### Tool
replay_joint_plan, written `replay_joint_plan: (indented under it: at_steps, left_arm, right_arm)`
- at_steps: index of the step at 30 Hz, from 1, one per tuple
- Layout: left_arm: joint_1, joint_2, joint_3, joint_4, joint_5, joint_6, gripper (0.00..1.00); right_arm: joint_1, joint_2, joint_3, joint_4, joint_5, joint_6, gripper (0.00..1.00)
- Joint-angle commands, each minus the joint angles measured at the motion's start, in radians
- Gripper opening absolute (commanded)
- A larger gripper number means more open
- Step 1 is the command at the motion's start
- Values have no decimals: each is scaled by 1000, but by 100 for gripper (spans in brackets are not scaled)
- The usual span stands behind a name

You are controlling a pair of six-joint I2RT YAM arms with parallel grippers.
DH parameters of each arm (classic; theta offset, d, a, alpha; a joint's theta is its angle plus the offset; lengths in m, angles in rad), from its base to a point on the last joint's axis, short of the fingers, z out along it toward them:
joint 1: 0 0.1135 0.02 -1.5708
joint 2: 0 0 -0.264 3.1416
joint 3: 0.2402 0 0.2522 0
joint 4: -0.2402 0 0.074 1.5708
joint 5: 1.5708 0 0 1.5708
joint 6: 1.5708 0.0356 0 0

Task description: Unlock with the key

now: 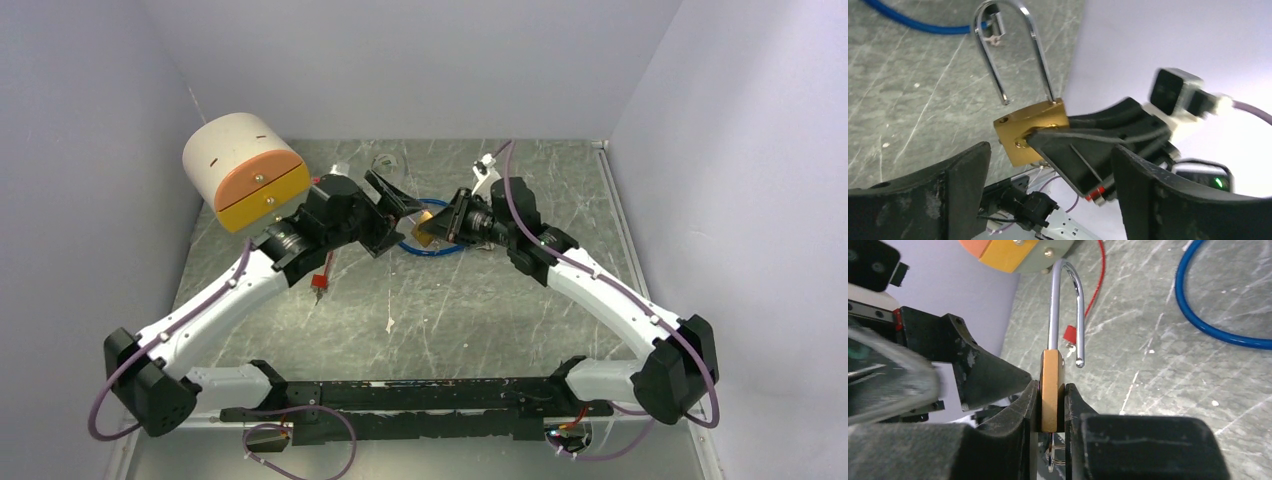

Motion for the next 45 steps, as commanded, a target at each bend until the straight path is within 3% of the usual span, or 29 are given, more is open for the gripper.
replay_joint_plan:
  at_steps: [1, 7, 14, 21, 27, 30, 34, 40, 42, 45]
  left_arm:
    - [9, -114, -30, 107, -58, 98, 94]
    - [20, -240, -157, 206, -102, 251, 94]
    - [23, -232, -198, 396, -12, 394, 69]
    - [29, -141, -136, 466, 32, 442, 62]
    - [35, -77, -145, 626, 68, 485, 15]
    - [36, -54, -193, 772, 61, 531, 5]
    - [36, -19, -238, 936, 33, 585, 4]
    - [37, 52, -237, 1101, 102, 631, 14]
    - [40, 67, -224, 1078, 122, 625, 22]
    - [44, 58, -221, 1009, 137, 624, 43]
  right_arm:
    - [-83, -63, -3, 253, -242, 68, 0]
    - [-190, -85, -41, 463, -525, 214, 0]
    - [-201, -87, -26, 559, -675, 329, 0]
    - [-199, -65, -34, 667, -721, 437, 0]
    - [-198, -54, -42, 748, -724, 593, 0]
    - [-195, -32, -82, 818, -700, 755, 0]
    - [-183, 11, -146, 1045, -637, 987, 0]
    - [-111, 87, -178, 1232, -523, 1195, 0]
    - [-90, 117, -168, 1277, -516, 1233, 0]
    - [-88, 107, -185, 1241, -492, 1211, 0]
